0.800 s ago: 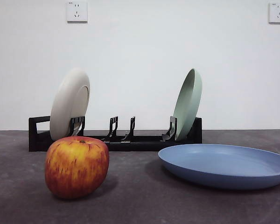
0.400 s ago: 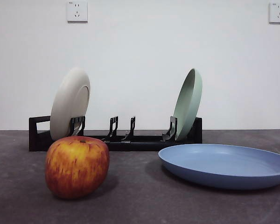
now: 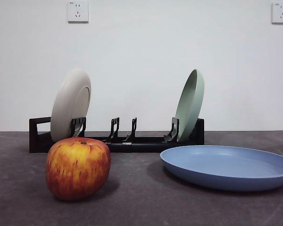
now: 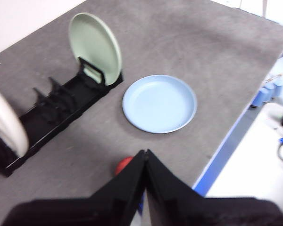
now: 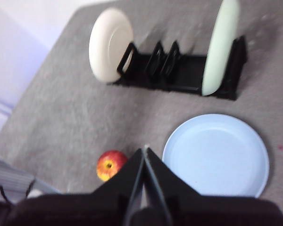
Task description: Take the blue plate from the plate rack,put the plate on the table,take the apple from the table,put the apple in the plate
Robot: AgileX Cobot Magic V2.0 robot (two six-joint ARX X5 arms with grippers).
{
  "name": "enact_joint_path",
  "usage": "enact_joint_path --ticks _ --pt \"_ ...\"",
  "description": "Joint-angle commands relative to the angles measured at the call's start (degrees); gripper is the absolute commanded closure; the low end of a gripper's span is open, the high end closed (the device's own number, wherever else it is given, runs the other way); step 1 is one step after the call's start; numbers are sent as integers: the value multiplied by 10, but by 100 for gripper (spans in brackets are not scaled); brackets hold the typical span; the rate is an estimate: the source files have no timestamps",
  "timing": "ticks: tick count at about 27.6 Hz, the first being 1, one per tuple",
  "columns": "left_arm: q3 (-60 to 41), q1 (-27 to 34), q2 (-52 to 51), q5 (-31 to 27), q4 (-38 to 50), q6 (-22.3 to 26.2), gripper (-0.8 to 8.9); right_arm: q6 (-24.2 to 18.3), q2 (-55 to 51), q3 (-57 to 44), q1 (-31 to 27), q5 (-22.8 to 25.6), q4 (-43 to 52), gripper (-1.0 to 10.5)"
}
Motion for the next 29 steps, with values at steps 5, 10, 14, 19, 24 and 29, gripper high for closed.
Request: enact_joint_path --ticks 5,10,14,19,24,29 --pt "-169 11 -110 -12 2 -72 821 50 88 -3 227 165 50 938" --pt "-251 14 -194 13 2 -146 821 55 195 -2 348 184 107 765" --pt "-282 19 -239 9 2 -168 821 56 326 7 414 187 137 412" --pt "-311 37 -244 -1 2 -141 821 44 465 30 438 205 134 158" --pt "-334 38 -244 0 2 -144 821 38 523 35 438 236 163 158" --pt "-334 37 -244 0 2 -153 821 33 567 35 440 222 199 159"
